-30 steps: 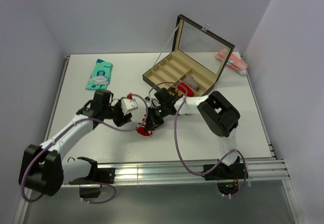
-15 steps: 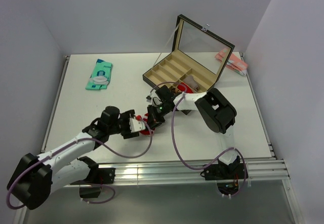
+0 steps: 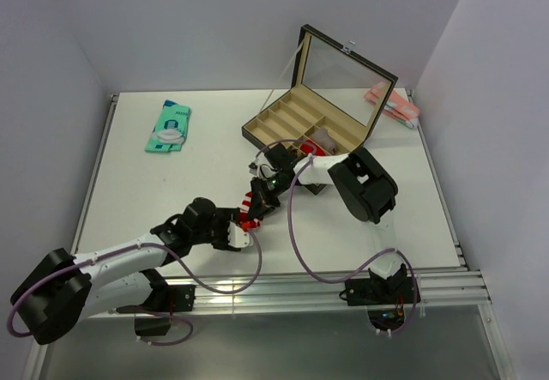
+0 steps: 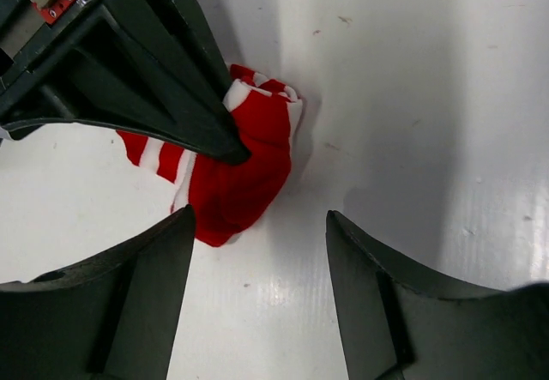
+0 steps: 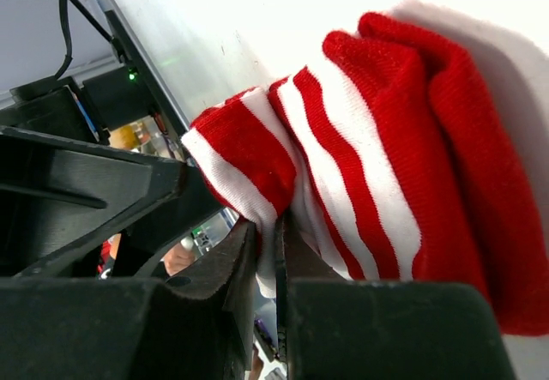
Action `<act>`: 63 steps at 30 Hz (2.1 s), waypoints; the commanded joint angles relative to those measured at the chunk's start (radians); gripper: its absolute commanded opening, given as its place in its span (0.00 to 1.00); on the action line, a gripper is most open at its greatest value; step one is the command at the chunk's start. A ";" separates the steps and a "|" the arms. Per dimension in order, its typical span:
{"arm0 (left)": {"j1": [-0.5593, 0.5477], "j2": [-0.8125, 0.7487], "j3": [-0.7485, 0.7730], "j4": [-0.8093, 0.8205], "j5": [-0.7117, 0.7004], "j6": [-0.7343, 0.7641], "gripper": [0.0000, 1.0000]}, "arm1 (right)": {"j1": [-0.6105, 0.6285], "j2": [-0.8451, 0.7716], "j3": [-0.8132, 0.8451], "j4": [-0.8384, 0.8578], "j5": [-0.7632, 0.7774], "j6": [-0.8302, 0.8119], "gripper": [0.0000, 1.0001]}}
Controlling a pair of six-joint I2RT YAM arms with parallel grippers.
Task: Roll the socks
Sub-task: Roll the sock at the center of the board.
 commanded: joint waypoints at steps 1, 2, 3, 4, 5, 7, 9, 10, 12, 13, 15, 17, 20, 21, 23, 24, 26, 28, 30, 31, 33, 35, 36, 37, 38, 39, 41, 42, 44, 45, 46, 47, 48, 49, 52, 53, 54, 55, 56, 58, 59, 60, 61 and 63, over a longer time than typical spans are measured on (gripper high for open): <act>-0.012 0.049 -0.003 0.140 -0.055 0.002 0.66 | -0.018 0.053 -0.017 -0.059 0.140 -0.061 0.00; -0.012 0.066 0.000 0.159 -0.084 -0.006 0.65 | -0.017 0.052 -0.025 -0.056 0.138 -0.061 0.00; -0.012 0.081 0.005 0.195 -0.090 -0.024 0.65 | -0.018 0.047 -0.028 -0.056 0.136 -0.062 0.00; -0.012 0.118 0.017 0.202 -0.096 -0.025 0.62 | -0.018 0.045 -0.031 -0.054 0.136 -0.064 0.00; -0.012 0.135 0.020 0.213 -0.107 -0.026 0.61 | -0.018 0.044 -0.037 -0.053 0.135 -0.064 0.00; -0.013 0.166 0.022 0.234 -0.100 -0.023 0.59 | -0.018 0.039 -0.039 -0.062 0.130 -0.076 0.00; -0.012 0.175 0.020 0.239 -0.083 -0.012 0.58 | -0.018 0.035 -0.040 -0.073 0.132 -0.087 0.00; -0.013 0.173 0.016 0.243 -0.078 -0.008 0.59 | -0.020 0.035 -0.039 -0.077 0.132 -0.091 0.00; -0.012 0.170 0.008 0.257 -0.070 0.011 0.59 | -0.023 0.036 -0.042 -0.087 0.130 -0.102 0.00; -0.012 0.169 -0.003 0.283 -0.073 0.017 0.59 | -0.024 0.038 -0.039 -0.091 0.129 -0.105 0.00; -0.012 0.170 -0.006 0.280 -0.074 0.050 0.59 | -0.026 0.041 -0.037 -0.094 0.129 -0.110 0.00; -0.015 0.176 -0.018 0.283 -0.069 0.089 0.59 | -0.027 0.047 -0.037 -0.096 0.126 -0.111 0.00; -0.020 0.179 -0.020 0.242 -0.037 0.124 0.59 | -0.032 0.052 -0.034 -0.094 0.120 -0.111 0.00; -0.020 0.179 -0.024 0.240 -0.031 0.130 0.59 | -0.032 0.053 -0.033 -0.094 0.120 -0.111 0.00; -0.024 0.179 -0.026 0.221 -0.005 0.149 0.59 | -0.034 0.058 -0.030 -0.094 0.117 -0.111 0.00; -0.024 0.178 -0.023 0.214 0.002 0.152 0.59 | -0.035 0.059 -0.030 -0.094 0.117 -0.110 0.00; -0.027 0.179 -0.023 0.216 0.008 0.166 0.59 | -0.034 0.067 -0.024 -0.096 0.110 -0.111 0.00; -0.029 0.182 -0.033 0.231 0.006 0.175 0.59 | -0.035 0.071 -0.019 -0.097 0.109 -0.111 0.00; -0.029 0.201 -0.021 0.231 0.002 0.180 0.59 | -0.034 0.075 -0.014 -0.102 0.106 -0.111 0.00; -0.030 0.210 -0.011 0.219 0.003 0.178 0.59 | -0.035 0.075 -0.014 -0.105 0.106 -0.111 0.00; -0.029 0.238 0.012 0.185 0.002 0.181 0.57 | -0.035 0.068 -0.017 -0.107 0.103 -0.116 0.00; -0.029 0.241 0.011 0.182 0.005 0.208 0.56 | -0.034 0.065 -0.021 -0.111 0.103 -0.122 0.00; -0.029 0.248 0.019 0.174 0.006 0.212 0.56 | -0.035 0.065 -0.022 -0.116 0.101 -0.125 0.01; -0.029 0.252 0.023 0.165 0.008 0.210 0.55 | -0.034 0.064 -0.022 -0.117 0.103 -0.128 0.01; -0.030 0.258 0.031 0.148 0.008 0.221 0.53 | -0.035 0.065 -0.022 -0.120 0.103 -0.130 0.00; -0.029 0.273 0.046 0.135 0.009 0.227 0.52 | -0.034 0.065 -0.021 -0.122 0.103 -0.130 0.00; -0.030 0.288 0.057 0.099 0.014 0.236 0.50 | -0.035 0.065 -0.018 -0.125 0.101 -0.136 0.01; -0.029 0.308 0.077 0.081 0.011 0.242 0.47 | -0.035 0.065 -0.019 -0.127 0.103 -0.136 0.01; -0.033 0.333 0.101 0.007 0.019 0.255 0.42 | -0.034 0.058 -0.022 -0.122 0.112 -0.134 0.07; -0.033 0.340 0.129 -0.019 0.022 0.252 0.38 | -0.035 0.055 -0.027 -0.119 0.113 -0.131 0.09; -0.035 0.351 0.147 -0.051 0.037 0.247 0.35 | -0.035 0.047 -0.030 -0.116 0.116 -0.131 0.11; -0.035 0.377 0.169 -0.127 0.043 0.239 0.32 | -0.034 0.039 -0.034 -0.102 0.130 -0.122 0.16; -0.033 0.391 0.210 -0.154 0.051 0.227 0.25 | -0.035 0.030 -0.050 -0.091 0.136 -0.112 0.18; -0.035 0.403 0.232 -0.183 0.066 0.209 0.22 | -0.035 0.012 -0.060 -0.061 0.141 -0.095 0.20; -0.035 0.437 0.292 -0.275 0.086 0.177 0.11 | -0.035 -0.036 -0.088 -0.041 0.185 -0.079 0.25; -0.035 0.442 0.304 -0.289 0.091 0.170 0.09 | -0.035 -0.048 -0.093 -0.038 0.201 -0.078 0.27; -0.035 0.440 0.306 -0.303 0.086 0.161 0.04 | -0.035 -0.063 -0.108 -0.035 0.245 -0.075 0.29; -0.035 0.442 0.310 -0.315 0.078 0.146 0.01 | -0.035 -0.098 -0.117 -0.031 0.271 -0.067 0.30; -0.035 0.449 0.322 -0.327 0.063 0.137 0.01 | -0.035 -0.120 -0.126 -0.019 0.291 -0.058 0.34; -0.033 0.456 0.330 -0.387 0.042 0.115 0.00 | -0.035 -0.186 -0.162 -0.007 0.365 -0.042 0.38; -0.033 0.449 0.327 -0.410 0.034 0.111 0.00 | -0.034 -0.207 -0.172 0.002 0.391 -0.032 0.40; -0.033 0.439 0.318 -0.422 0.029 0.106 0.00 | -0.035 -0.230 -0.198 0.011 0.408 -0.027 0.40; -0.027 0.424 0.309 -0.436 0.025 0.091 0.00 | -0.035 -0.270 -0.209 0.016 0.452 -0.021 0.41; -0.024 0.373 0.283 -0.453 0.000 0.081 0.00 | -0.035 -0.306 -0.235 0.025 0.480 -0.006 0.42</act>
